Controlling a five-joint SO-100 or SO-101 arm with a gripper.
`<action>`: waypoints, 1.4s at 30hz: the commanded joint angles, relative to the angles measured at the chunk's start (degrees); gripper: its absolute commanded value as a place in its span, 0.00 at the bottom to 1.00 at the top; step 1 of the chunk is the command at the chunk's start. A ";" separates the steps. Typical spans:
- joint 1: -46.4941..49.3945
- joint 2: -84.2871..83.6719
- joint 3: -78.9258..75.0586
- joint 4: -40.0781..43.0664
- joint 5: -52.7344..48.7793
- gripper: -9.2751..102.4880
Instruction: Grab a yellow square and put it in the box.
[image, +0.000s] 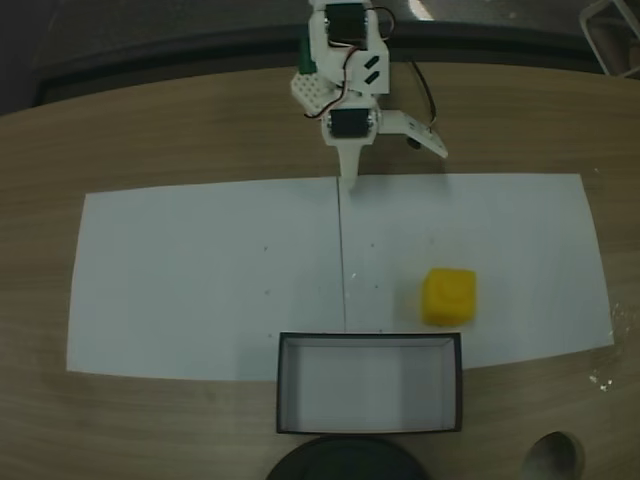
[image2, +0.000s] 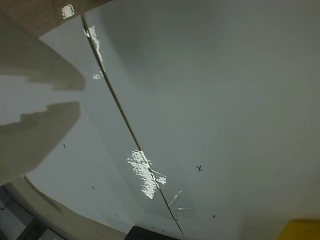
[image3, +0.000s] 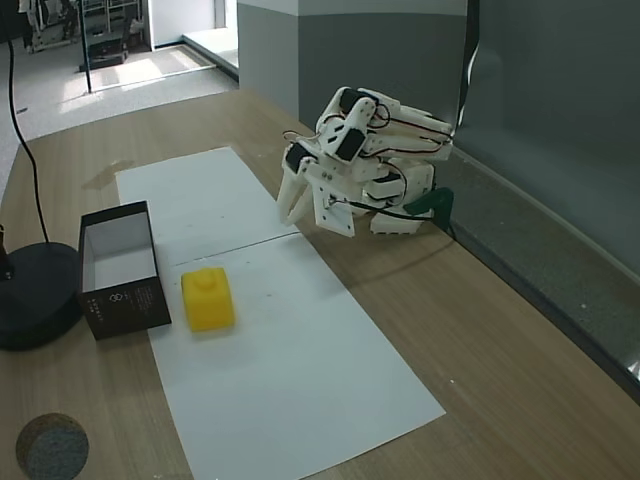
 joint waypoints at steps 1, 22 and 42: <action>0.00 1.41 -2.90 -0.97 -0.18 0.08; -3.43 -15.82 -33.66 -7.38 -9.58 0.37; -21.80 -97.12 -85.78 7.65 -0.70 0.38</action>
